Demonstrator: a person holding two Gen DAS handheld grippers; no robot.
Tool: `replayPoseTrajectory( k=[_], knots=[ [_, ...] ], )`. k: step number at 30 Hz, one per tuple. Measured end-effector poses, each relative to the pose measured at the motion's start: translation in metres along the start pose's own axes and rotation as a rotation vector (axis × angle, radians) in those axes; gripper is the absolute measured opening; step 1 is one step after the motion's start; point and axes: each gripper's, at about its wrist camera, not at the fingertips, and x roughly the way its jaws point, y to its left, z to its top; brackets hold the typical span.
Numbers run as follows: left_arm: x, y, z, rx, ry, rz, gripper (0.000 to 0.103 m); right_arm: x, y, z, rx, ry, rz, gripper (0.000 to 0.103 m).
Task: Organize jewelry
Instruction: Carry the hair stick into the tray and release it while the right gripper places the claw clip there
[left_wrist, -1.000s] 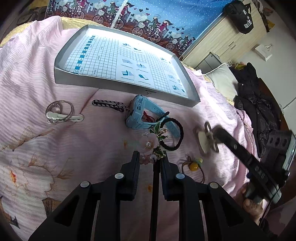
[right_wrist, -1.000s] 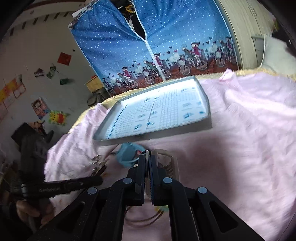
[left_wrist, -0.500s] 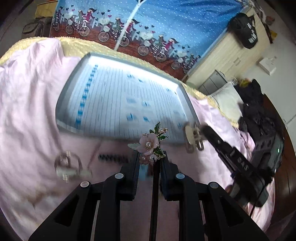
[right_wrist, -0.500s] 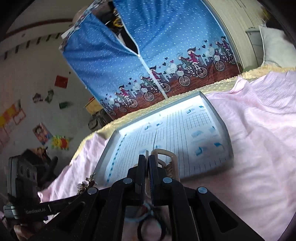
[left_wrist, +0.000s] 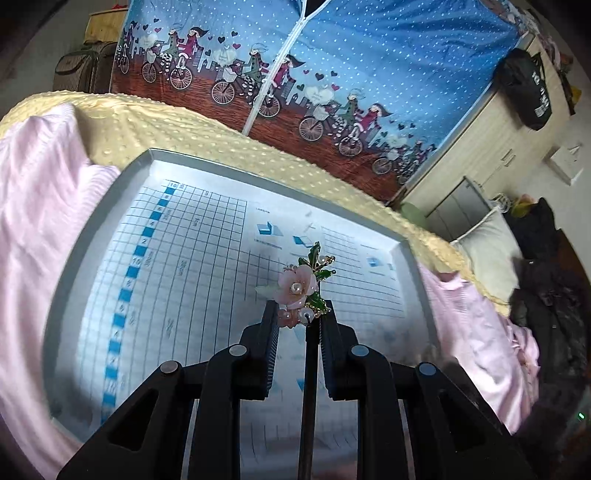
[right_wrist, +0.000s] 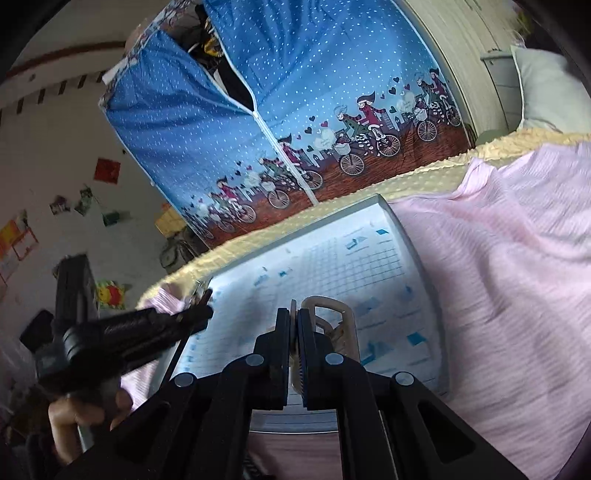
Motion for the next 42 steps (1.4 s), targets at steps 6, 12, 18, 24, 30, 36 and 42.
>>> replayPoseTrajectory(
  k=[6,12,18,24,30,36,42],
  knots=[
    [0.031,0.006,-0.003,0.000,0.028,0.038,0.017,0.014,-0.004,-0.010,-0.039,0.035,-0.041,0.005],
    [0.038,0.006,-0.008,0.004,0.013,0.077,0.018,0.016,-0.005,-0.012,-0.044,0.034,-0.050,0.005],
    [0.031,0.012,-0.008,-0.062,0.032,0.063,0.034,0.016,-0.005,-0.010,-0.047,0.040,-0.064,0.007],
    [-0.016,0.005,-0.015,0.017,-0.091,0.098,0.067,0.006,0.004,-0.006,-0.087,0.017,-0.108,0.039],
    [-0.068,-0.010,-0.035,0.146,-0.208,0.194,0.085,-0.021,0.030,-0.006,-0.176,-0.055,-0.139,0.082],
    [-0.126,-0.019,-0.062,0.217,-0.307,0.232,0.101,-0.059,0.058,-0.014,-0.242,-0.130,-0.116,0.103],
    [-0.178,-0.026,-0.086,0.213,-0.369,0.226,0.101,-0.103,0.094,-0.030,-0.400,-0.190,-0.140,0.103]
  ],
)
